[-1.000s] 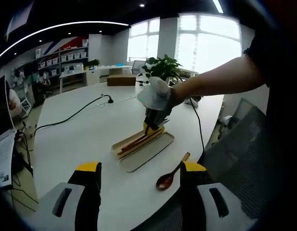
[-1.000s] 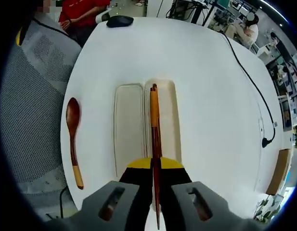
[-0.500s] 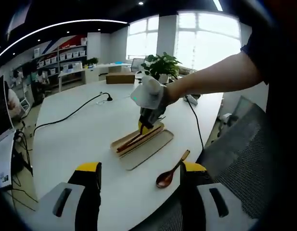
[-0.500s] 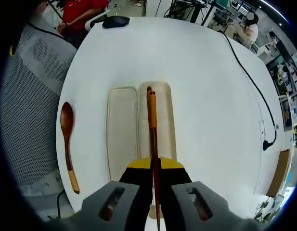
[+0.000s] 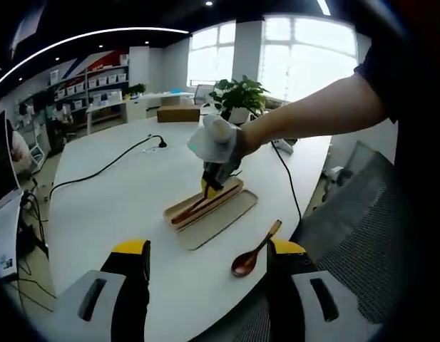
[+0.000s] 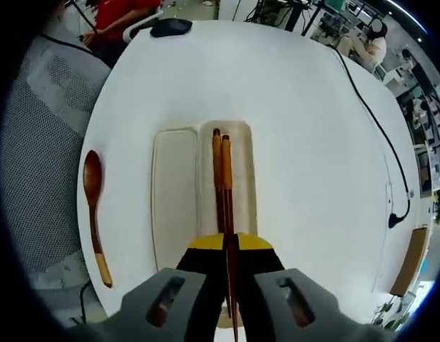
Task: Arrange the utensils inside the cutlery case until each visible utensil rests in its matching compartment.
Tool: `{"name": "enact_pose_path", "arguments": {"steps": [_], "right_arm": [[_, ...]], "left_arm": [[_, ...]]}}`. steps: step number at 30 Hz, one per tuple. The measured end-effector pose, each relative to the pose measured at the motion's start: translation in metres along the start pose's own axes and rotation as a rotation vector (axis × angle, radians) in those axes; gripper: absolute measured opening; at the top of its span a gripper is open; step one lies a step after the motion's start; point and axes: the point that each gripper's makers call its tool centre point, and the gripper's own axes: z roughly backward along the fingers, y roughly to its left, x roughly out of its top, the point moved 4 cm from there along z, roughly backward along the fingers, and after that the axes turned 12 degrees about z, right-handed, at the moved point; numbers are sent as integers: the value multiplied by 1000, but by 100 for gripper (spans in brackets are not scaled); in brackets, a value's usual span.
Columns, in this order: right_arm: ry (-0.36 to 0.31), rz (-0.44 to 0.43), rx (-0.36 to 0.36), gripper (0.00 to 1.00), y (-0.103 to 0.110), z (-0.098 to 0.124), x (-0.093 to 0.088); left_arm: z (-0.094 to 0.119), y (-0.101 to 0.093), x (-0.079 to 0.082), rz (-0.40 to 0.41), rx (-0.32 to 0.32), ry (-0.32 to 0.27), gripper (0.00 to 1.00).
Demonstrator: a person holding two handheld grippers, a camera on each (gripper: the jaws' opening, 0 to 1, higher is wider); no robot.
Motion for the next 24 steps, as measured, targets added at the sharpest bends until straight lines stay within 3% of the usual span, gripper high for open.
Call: {"name": "enact_pose_path", "arguments": {"steps": [6,10,24], "right_arm": [[7,11,2,0,0,-3,-2],[10,15,0,0,-1,-2,-2],[6,28,6,0,-3,-8,4]], "left_arm": [[-2,-2,-4,-11,-7,23,69],[0,0,0,-10,5,1,68],[-1,0,-1,-8,7,10,68]]}}
